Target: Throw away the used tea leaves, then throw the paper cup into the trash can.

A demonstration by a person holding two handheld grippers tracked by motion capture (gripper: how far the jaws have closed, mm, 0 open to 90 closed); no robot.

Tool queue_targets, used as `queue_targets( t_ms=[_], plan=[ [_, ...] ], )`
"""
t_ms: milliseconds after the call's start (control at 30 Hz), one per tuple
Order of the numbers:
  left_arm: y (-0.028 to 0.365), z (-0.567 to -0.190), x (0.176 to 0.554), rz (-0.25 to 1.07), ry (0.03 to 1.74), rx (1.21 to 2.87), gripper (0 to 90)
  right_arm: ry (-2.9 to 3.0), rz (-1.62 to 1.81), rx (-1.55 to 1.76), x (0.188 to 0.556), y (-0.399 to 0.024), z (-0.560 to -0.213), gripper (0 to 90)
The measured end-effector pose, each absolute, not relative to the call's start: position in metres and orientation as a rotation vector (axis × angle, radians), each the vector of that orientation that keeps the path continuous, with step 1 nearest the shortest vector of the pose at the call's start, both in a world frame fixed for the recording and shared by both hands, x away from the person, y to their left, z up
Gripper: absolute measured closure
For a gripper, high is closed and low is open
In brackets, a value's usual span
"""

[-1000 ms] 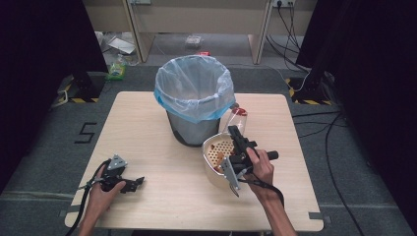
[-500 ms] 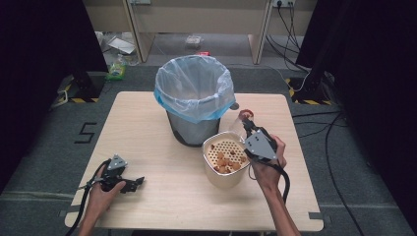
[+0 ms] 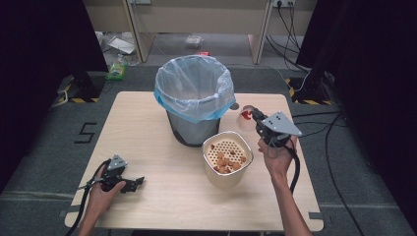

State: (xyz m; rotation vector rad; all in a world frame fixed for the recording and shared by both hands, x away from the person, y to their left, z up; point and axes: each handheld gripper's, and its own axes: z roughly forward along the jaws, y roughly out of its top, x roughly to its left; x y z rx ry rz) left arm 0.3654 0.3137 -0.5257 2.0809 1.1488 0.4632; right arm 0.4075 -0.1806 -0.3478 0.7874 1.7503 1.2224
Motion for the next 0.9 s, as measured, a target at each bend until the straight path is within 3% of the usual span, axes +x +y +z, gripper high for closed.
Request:
queue_targets(
  t_ms=[900],
  plan=[
    [0.314, -0.526, 0.365, 0.463, 1.149, 2.082, 0.0, 1.720, 1.262, 0.833, 0.446, -0.191, -0.270, 87.4]
  ],
)
